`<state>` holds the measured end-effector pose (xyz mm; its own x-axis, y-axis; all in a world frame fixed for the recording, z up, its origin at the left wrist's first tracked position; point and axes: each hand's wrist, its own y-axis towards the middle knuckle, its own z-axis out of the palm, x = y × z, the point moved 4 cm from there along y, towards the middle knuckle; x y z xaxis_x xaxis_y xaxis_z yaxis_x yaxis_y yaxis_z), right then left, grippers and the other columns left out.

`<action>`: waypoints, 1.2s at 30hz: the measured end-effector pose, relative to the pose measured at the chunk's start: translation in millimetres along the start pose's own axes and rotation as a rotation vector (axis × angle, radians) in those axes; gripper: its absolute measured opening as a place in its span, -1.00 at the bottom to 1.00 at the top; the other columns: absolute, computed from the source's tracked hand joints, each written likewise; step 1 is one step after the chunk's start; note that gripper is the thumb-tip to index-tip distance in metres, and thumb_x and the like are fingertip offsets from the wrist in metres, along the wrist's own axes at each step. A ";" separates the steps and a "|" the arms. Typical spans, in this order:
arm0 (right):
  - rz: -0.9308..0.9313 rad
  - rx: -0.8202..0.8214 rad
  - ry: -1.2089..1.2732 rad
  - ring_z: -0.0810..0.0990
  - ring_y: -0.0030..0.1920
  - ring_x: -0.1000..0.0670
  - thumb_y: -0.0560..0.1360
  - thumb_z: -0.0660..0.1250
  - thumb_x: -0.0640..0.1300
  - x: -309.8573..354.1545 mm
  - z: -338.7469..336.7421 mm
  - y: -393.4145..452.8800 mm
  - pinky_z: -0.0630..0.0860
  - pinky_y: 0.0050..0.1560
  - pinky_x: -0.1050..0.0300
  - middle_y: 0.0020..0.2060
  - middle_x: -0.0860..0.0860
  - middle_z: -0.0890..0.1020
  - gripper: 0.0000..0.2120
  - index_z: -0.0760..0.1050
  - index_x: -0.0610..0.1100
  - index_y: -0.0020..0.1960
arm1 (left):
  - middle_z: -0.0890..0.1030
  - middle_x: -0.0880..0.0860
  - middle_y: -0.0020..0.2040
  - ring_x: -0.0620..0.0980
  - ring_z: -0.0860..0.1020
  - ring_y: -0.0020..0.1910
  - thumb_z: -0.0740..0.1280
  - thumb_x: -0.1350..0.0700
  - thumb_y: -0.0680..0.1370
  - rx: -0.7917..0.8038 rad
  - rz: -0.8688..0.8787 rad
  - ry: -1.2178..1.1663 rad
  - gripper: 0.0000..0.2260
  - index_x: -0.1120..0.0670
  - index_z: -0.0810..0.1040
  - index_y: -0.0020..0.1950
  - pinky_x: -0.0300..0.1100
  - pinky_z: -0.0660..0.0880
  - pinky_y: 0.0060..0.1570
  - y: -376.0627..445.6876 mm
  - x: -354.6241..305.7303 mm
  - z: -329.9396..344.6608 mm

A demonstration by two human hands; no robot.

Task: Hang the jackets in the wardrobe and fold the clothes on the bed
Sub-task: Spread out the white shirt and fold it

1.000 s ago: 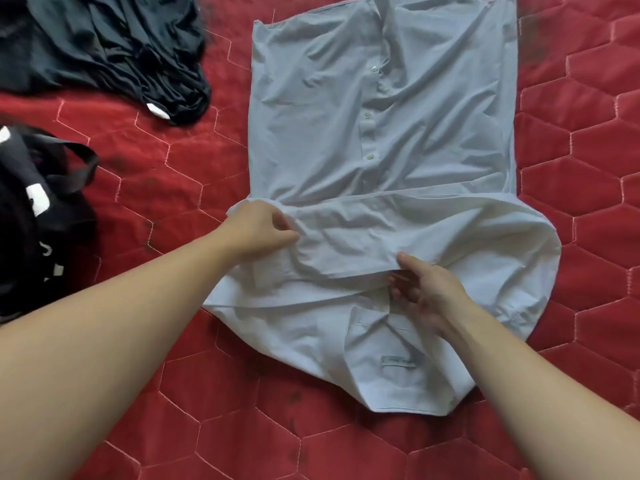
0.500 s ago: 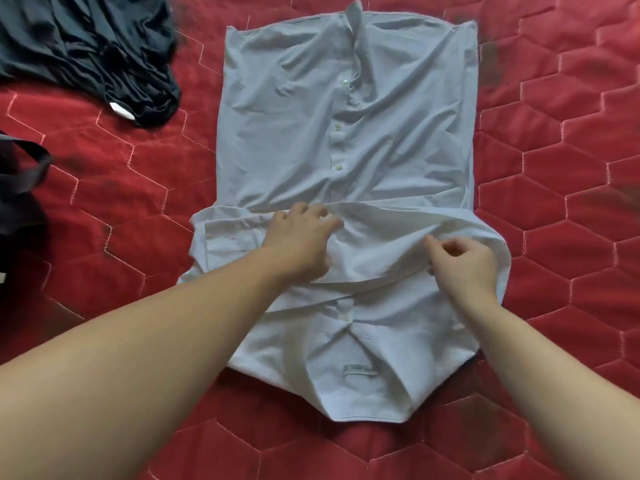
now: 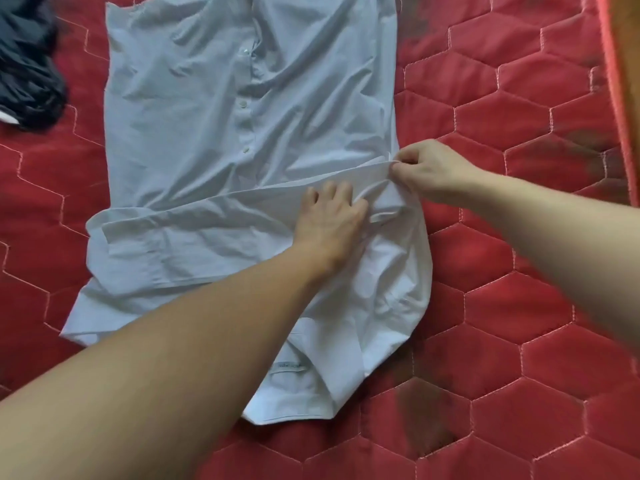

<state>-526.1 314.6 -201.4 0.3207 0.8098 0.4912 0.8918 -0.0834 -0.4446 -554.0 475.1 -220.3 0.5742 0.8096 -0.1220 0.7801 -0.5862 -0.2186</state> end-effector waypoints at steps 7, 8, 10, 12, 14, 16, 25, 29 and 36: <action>0.181 0.216 0.445 0.46 -0.18 -0.06 0.56 0.18 -0.24 -13.4 2.5 15.4 0.48 -0.17 0.08 -0.17 -0.13 0.49 -0.86 0.52 -0.16 -0.01 | 0.42 0.06 0.06 0.12 0.35 0.11 0.32 -0.20 0.39 0.011 0.034 0.025 -0.69 -0.05 0.58 0.02 -0.05 0.06 -0.04 13.6 -2.7 0.9; 0.199 0.227 0.469 0.45 -0.17 -0.06 0.55 0.19 -0.24 -16.0 4.4 15.6 0.49 -0.14 0.06 -0.16 -0.11 0.49 -0.86 0.52 -0.14 -0.01 | 0.42 0.05 0.05 0.12 0.35 0.11 0.31 -0.19 0.41 0.005 0.044 0.024 -0.73 -0.07 0.61 -0.01 -0.05 0.05 -0.04 13.8 -3.4 0.0; 0.206 0.229 0.486 0.42 -0.18 -0.05 0.55 0.19 -0.22 -21.9 7.6 15.1 0.44 -0.15 0.08 -0.17 -0.10 0.48 -0.88 0.51 -0.12 -0.01 | 0.42 0.03 0.00 0.12 0.36 0.10 0.31 -0.10 0.47 -0.025 0.070 0.030 -0.81 -0.07 0.65 -0.05 -0.06 0.05 -0.03 13.8 -3.2 -2.9; 0.202 0.208 0.461 0.45 -0.31 0.00 0.58 0.20 -0.19 -29.0 9.2 15.0 0.42 -0.23 0.21 -0.28 -0.08 0.49 -0.86 0.50 -0.15 -0.11 | 0.47 0.03 -0.09 0.12 0.43 0.02 0.40 0.00 0.44 -0.111 0.148 0.044 -0.91 -0.02 0.66 -0.16 -0.06 0.09 -0.04 7.8 -6.2 -12.6; 0.221 0.172 0.472 0.45 -0.50 0.13 0.60 0.20 -0.17 -37.6 8.7 15.3 0.43 -0.44 0.34 -0.46 0.05 0.50 -0.71 0.46 -0.14 -0.28 | 0.51 0.06 -0.20 0.14 0.50 -0.14 0.47 0.11 0.30 -0.225 0.272 -0.012 -0.93 0.05 0.61 -0.34 -0.02 0.18 -0.09 -6.6 -12.5 -22.9; 0.250 0.141 0.531 0.49 -0.45 0.13 0.61 0.24 -0.12 -45.1 6.1 15.6 0.50 -0.44 0.30 -0.45 0.06 0.50 -0.70 0.51 -0.09 -0.30 | 0.51 0.06 -0.25 0.13 0.49 -0.23 0.42 0.17 0.22 -0.308 0.411 -0.095 -0.92 0.06 0.53 -0.40 -0.02 0.30 -0.12 -25.7 -17.5 -27.3; 0.248 0.044 0.426 0.54 -0.49 0.15 0.49 0.39 -0.10 -58.3 0.6 9.6 0.48 -0.53 0.28 -0.43 0.03 0.54 -0.84 0.56 -0.11 -0.25 | 0.41 -0.08 -0.23 0.03 0.50 -0.09 0.26 0.02 0.41 0.277 0.616 -0.026 -0.87 -0.03 0.32 -0.25 -0.12 0.27 -0.07 -42.5 -10.6 10.9; 0.367 0.169 0.802 0.55 -0.45 0.11 0.53 0.30 -0.20 -54.9 3.8 9.0 0.47 -0.47 0.30 -0.42 0.06 0.60 -0.75 0.61 -0.08 -0.30 | 0.39 -0.10 -0.31 0.00 0.46 -0.13 0.21 -0.21 0.41 0.400 0.417 -0.028 -0.71 -0.04 0.36 -0.36 -0.08 0.24 -0.09 -28.5 -6.0 17.2; 0.315 0.508 0.963 0.65 -0.34 0.08 0.59 0.19 -0.14 -35.2 5.9 -3.8 0.53 -0.36 0.27 -0.33 0.01 0.68 -0.75 0.60 -0.19 -0.11 | 0.50 -0.11 -0.12 -0.02 0.52 -0.07 0.39 -0.17 0.41 0.122 -0.218 -0.637 -0.74 -0.07 0.40 -0.10 -0.13 0.39 -0.17 1.1 -9.6 0.6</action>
<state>-542.7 289.8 -221.5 0.8159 -0.0076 0.5781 0.5655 0.2187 -0.7953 -558.8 466.7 -219.9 0.1197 0.7909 -0.6001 0.8065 -0.4300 -0.4058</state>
